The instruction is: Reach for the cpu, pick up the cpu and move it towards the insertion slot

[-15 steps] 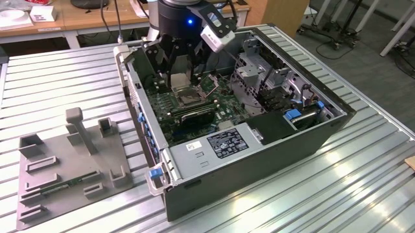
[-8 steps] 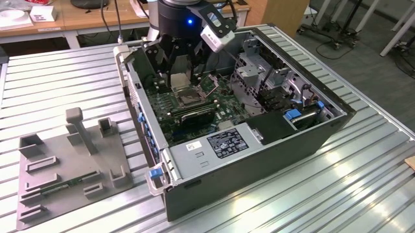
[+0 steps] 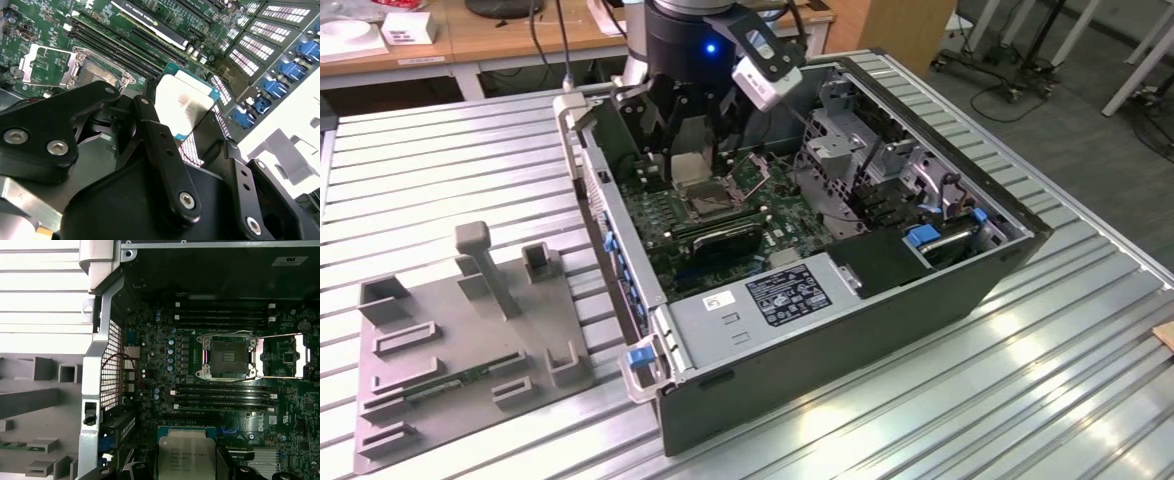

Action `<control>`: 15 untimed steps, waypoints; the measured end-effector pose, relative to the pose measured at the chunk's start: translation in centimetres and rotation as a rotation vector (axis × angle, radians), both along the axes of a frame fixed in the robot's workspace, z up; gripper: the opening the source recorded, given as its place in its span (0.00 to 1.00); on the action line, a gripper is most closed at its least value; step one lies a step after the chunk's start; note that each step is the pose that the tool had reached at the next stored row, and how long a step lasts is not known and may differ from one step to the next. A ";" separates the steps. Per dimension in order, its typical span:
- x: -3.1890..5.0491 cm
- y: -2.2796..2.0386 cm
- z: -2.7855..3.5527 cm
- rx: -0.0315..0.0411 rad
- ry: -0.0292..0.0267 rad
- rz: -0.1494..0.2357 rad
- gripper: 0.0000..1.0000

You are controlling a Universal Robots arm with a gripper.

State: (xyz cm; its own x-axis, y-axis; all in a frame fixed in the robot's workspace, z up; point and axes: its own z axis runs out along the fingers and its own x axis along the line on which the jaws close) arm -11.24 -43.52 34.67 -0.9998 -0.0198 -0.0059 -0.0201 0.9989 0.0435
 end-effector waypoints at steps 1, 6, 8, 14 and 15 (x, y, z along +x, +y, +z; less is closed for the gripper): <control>0.00 0.00 -0.07 0.0000 0.0000 0.000 0.54; 0.00 0.00 -0.44 0.0000 -0.0003 0.000 0.54; 0.00 0.00 -0.59 -0.0001 -0.0005 0.000 0.54; 0.00 0.00 -0.80 -0.0001 -0.0005 0.000 0.54; 0.00 0.00 -0.81 0.0000 -0.0005 0.000 0.54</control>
